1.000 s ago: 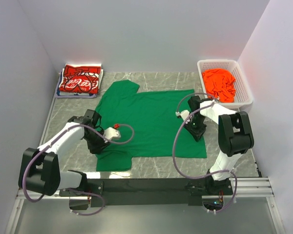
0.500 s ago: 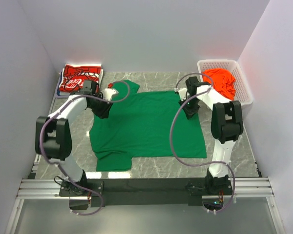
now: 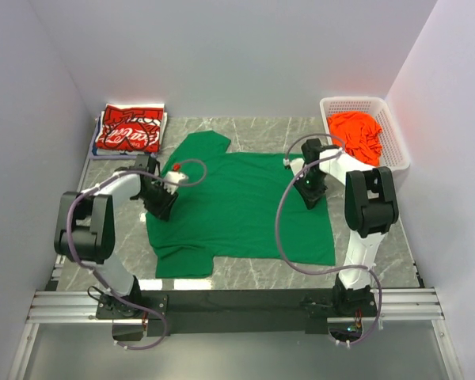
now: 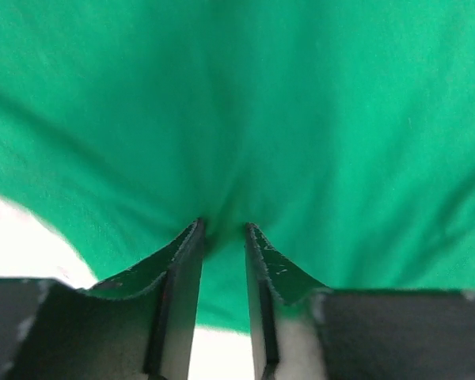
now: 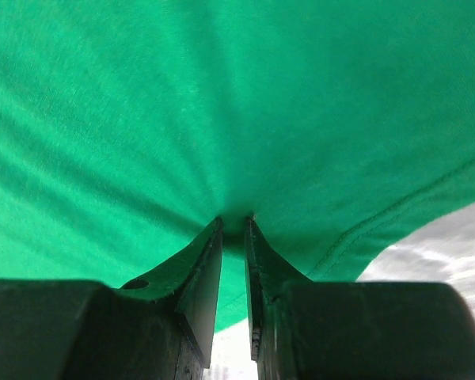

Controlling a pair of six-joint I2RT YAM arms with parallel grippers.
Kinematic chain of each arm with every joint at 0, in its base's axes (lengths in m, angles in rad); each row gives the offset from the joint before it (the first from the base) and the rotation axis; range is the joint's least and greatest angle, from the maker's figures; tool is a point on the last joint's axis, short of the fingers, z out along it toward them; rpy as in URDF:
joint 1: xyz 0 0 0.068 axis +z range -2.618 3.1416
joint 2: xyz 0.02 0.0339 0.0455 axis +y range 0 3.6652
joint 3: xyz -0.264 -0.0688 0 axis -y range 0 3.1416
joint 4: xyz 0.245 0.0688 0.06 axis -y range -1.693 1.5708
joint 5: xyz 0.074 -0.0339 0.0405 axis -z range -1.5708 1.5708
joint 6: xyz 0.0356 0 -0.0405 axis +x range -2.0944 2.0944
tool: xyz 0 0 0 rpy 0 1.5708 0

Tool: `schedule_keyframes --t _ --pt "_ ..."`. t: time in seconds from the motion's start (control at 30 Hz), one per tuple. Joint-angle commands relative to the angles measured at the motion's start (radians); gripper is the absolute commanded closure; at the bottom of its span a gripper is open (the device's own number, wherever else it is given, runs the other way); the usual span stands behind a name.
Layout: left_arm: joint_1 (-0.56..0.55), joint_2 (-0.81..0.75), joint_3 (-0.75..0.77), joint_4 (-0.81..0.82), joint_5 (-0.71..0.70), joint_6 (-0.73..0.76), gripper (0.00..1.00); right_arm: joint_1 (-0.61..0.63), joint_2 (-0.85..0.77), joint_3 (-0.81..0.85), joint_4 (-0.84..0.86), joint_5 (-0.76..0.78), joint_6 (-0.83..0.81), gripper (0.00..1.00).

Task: Fold and stack the t-shirts
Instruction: Flatten the tshirt out

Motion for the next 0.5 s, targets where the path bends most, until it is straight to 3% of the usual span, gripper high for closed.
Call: schedule_keyframes --t 0.0,0.2,0.33,0.47 --pt "-0.001 -0.119 -0.063 -0.086 0.021 0.045 0.68 0.0 -0.057 -0.076 -0.074 -0.011 -0.073 0.76" --pt "-0.001 -0.137 -0.022 -0.253 0.102 0.089 0.7 -0.054 -0.143 -0.005 -0.151 -0.114 -0.161 0.71" --pt "0.0 -0.091 0.228 -0.199 0.204 0.042 0.54 -0.137 -0.07 0.225 -0.105 -0.128 -0.069 0.63" --pt "0.0 0.053 0.479 -0.092 0.251 -0.071 0.48 -0.15 -0.002 0.344 0.005 -0.034 0.008 0.61"
